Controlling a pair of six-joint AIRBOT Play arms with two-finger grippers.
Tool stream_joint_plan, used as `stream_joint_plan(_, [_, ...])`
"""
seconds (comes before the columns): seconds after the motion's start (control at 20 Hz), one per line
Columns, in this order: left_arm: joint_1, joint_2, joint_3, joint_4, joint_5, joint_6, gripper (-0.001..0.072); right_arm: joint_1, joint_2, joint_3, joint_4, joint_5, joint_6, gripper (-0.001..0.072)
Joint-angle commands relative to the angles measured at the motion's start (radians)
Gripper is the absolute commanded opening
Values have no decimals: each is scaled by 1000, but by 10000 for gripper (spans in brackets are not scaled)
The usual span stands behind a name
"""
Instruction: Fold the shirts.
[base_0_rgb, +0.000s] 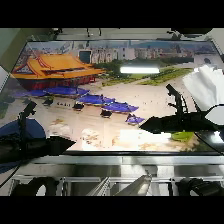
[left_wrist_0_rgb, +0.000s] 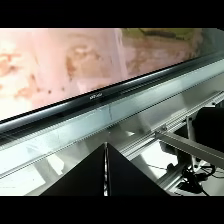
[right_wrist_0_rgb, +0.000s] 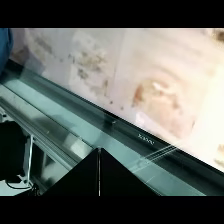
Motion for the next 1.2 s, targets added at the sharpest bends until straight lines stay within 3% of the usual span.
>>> stream_joint_plan(0.0, [1,1,0,4,0,2,18,1,1,0,0,0,0,14])
stream_joint_plan(0.05, [1,1,0,9,-1,3,21,1,1,0,0,0,0,14])
stream_joint_plan(0.15, [1,1,0,10,12,2,396,1,1,0,0,0,0,14])
stream_joint_plan(0.25, [1,1,2,16,49,2,715,1,1,0,0,0,1,14])
stream_joint_plan(0.35, [1,-9,49,130,50,-24,713,1,1,0,0,0,0,14])
stream_joint_plan(0.55, [1,-96,275,681,-125,-229,713,1,1,0,0,0,1,14])
stream_joint_plan(0.7, [1,-174,399,1055,-292,-313,711,1,1,0,0,0,1,14])
stream_joint_plan(0.75, [11,-190,409,1112,-303,-326,711,1,1,0,0,0,0,15])
stream_joint_plan(0.9, [147,-249,408,1069,-298,-310,711,1,1,0,0,0,1,15])
stream_joint_plan(1.0, [286,-294,386,985,-279,-237,711,1,1,0,0,0,1,14])
stream_joint_plan(1.15, [443,-361,280,870,-163,-196,712,1,1,0,0,1,0,14])
